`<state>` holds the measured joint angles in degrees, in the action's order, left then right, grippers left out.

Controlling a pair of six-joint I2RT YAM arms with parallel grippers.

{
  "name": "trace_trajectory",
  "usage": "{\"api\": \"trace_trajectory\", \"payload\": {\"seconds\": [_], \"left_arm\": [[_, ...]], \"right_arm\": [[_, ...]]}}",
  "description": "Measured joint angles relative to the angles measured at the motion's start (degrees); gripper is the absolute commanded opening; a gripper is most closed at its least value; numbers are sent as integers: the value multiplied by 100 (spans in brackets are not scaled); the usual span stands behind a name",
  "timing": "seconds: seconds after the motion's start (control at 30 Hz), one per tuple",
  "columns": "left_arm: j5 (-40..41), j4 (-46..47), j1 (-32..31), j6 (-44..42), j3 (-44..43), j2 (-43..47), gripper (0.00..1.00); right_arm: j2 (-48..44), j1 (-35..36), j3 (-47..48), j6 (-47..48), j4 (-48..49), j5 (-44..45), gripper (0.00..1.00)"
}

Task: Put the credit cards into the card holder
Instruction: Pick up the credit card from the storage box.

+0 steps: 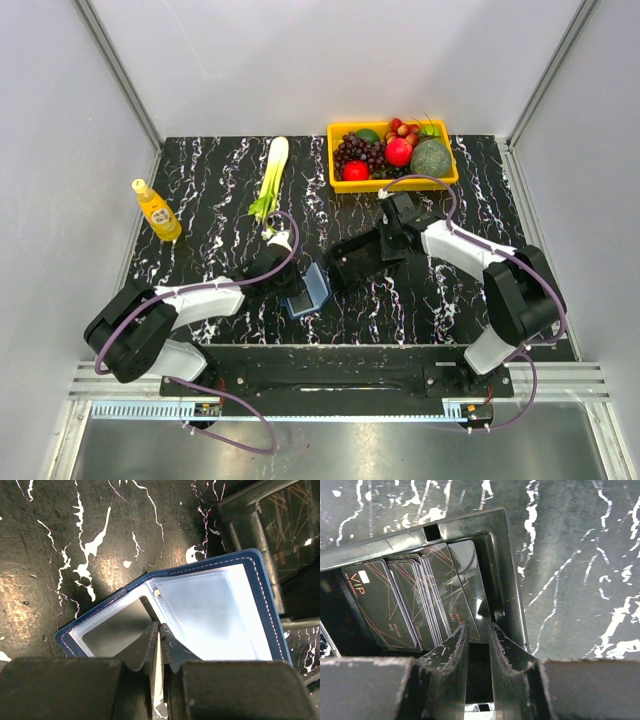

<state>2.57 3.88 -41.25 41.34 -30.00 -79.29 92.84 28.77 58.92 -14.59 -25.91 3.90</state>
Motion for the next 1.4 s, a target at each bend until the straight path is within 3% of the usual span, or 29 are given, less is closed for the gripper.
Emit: {"api": "trace_trajectory", "payload": {"seconds": [0.17, 0.4, 0.6, 0.83, 1.1, 1.23, 1.3, 1.4], "left_arm": [[-7, 4, 0, -39, 0, 0, 9], [-92, 9, 0, -129, -192, -175, 9], [-116, 9, 0, -168, -234, -210, 9], [-129, 15, 0, -192, -238, -269, 9], [-356, 195, 2, -190, -387, -608, 8], [-415, 260, 2, -188, -413, -682, 8], [-426, 275, 2, -188, -413, -691, 8], [-435, 286, 2, -190, -415, -699, 8]], "right_arm": [[-85, -232, -2, 197, -44, -168, 47], [13, -264, 221, 55, 116, -957, 48], [446, -264, 269, -61, 240, -944, 50], [616, -264, 278, -63, 400, -1311, 37], [616, -264, 256, -181, 629, -2194, 34], [616, -264, 256, -223, 678, -2439, 39], [616, -264, 256, -251, 680, -2382, 46], [614, -264, 240, -278, 678, -2055, 47]]}}
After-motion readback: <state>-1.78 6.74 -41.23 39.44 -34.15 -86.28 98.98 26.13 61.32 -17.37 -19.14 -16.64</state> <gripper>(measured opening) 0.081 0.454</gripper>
